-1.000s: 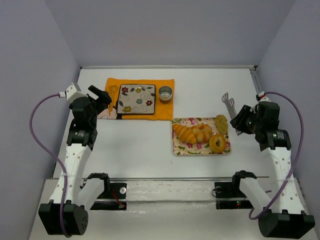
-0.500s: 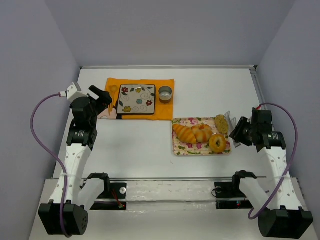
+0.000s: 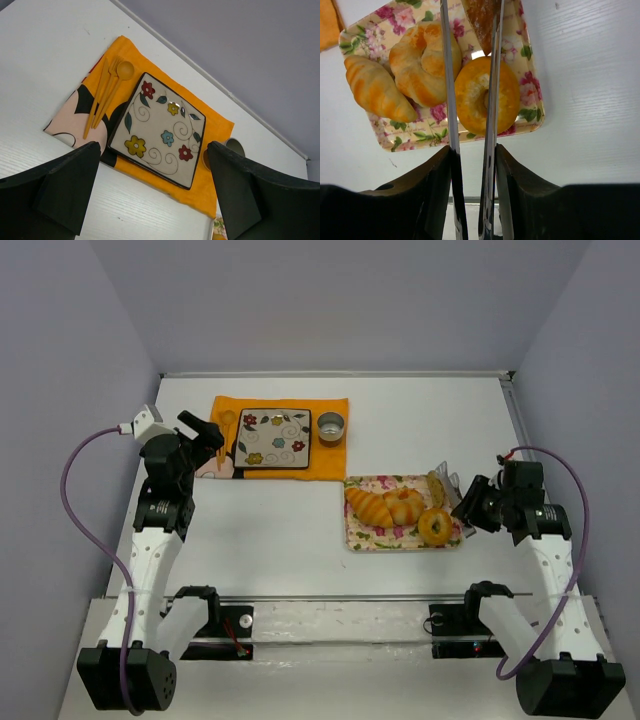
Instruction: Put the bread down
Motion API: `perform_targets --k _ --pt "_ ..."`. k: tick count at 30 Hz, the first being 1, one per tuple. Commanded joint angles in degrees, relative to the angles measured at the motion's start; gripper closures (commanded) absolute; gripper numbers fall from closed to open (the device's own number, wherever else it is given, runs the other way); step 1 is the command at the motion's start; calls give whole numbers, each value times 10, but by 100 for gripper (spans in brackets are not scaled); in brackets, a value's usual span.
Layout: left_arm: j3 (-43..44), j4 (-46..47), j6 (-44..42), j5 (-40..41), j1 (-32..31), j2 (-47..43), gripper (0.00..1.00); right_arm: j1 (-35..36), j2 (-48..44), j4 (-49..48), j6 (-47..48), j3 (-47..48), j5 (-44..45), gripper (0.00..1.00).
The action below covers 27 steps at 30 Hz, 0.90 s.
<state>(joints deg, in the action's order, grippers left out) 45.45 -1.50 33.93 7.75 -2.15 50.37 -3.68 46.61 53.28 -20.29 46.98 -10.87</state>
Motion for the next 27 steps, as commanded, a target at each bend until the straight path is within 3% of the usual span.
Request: perform_targets --k 1,9,21,27 --pt "-6 32 0 0 0 -6 1 3 -6 -18 25 4 -45 59" --pt "-6 33 0 1 0 -4 1 21 15 -14 29 2 -49 60" --pt "-5 33 -1 3 0 3 1 71 31 3 21 5 -30 52" --pt "-4 34 -1 3 0 9 1 77 44 35 14 21 13 52"
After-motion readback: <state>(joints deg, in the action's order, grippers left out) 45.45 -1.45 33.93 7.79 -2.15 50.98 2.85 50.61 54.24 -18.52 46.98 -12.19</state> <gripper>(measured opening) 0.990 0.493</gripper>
